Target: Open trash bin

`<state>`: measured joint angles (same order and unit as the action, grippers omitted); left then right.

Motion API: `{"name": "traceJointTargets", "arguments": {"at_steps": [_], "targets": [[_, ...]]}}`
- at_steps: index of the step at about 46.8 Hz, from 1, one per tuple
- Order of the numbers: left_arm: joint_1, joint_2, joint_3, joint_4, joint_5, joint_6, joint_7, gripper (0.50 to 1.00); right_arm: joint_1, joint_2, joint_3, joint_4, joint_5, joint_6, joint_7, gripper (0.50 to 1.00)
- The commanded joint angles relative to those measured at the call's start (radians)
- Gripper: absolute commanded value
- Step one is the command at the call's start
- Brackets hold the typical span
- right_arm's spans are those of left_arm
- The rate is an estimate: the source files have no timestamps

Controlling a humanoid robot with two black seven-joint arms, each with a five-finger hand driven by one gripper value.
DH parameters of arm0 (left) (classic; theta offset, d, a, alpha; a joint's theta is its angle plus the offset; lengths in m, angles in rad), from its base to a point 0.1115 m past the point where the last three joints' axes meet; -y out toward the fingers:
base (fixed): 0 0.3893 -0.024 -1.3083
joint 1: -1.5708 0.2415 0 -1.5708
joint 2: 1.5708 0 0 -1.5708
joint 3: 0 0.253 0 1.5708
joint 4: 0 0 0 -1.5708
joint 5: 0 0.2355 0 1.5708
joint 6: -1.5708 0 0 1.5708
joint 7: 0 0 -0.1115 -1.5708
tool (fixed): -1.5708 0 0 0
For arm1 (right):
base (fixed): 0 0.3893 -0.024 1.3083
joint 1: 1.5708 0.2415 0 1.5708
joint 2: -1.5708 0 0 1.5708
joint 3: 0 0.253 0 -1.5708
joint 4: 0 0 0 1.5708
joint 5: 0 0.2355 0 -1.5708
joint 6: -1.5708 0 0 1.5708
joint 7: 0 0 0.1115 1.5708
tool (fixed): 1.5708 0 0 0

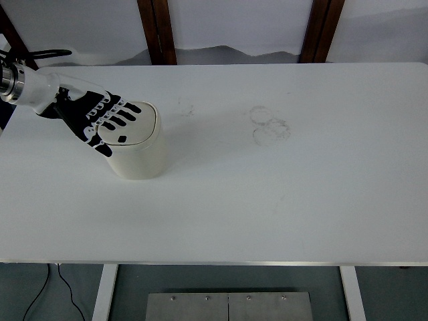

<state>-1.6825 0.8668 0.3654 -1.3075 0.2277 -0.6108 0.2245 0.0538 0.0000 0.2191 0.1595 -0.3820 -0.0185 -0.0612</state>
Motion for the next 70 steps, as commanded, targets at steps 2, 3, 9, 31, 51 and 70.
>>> {"name": "traceJointTargets", "arguments": {"at_steps": [2,3,9,31,51,70], "targets": [[0.006,-0.003,0.0,0.001,0.001,0.0,-0.001,1.0,0.0,0.0,-0.001,0.0,0.0,0.0,0.0,0.995],[0.006,-0.005,0.0,0.001,0.001,0.0,-0.001,1.0,0.0,0.0,-0.001,0.0,0.0,0.0,0.0,0.995],[0.006,-0.005,-0.002,0.001,0.001,0.0,-0.001,1.0,-0.002,0.0,-0.001,0.0,0.0,0.0,0.0,0.995],[0.044,-0.002,-0.002,0.01,0.001,0.0,-0.001,1.0,-0.002,0.0,-0.001,0.0,0.0,0.0,0.0,0.995],[0.047,0.0,-0.002,0.013,0.001,0.0,-0.001,1.0,-0.002,0.0,-0.001,0.0,0.0,0.0,0.0,0.995],[0.057,0.001,-0.002,0.013,0.001,0.0,-0.001,1.0,-0.002,0.0,-0.001,0.0,0.0,0.0,0.0,0.995]]}}
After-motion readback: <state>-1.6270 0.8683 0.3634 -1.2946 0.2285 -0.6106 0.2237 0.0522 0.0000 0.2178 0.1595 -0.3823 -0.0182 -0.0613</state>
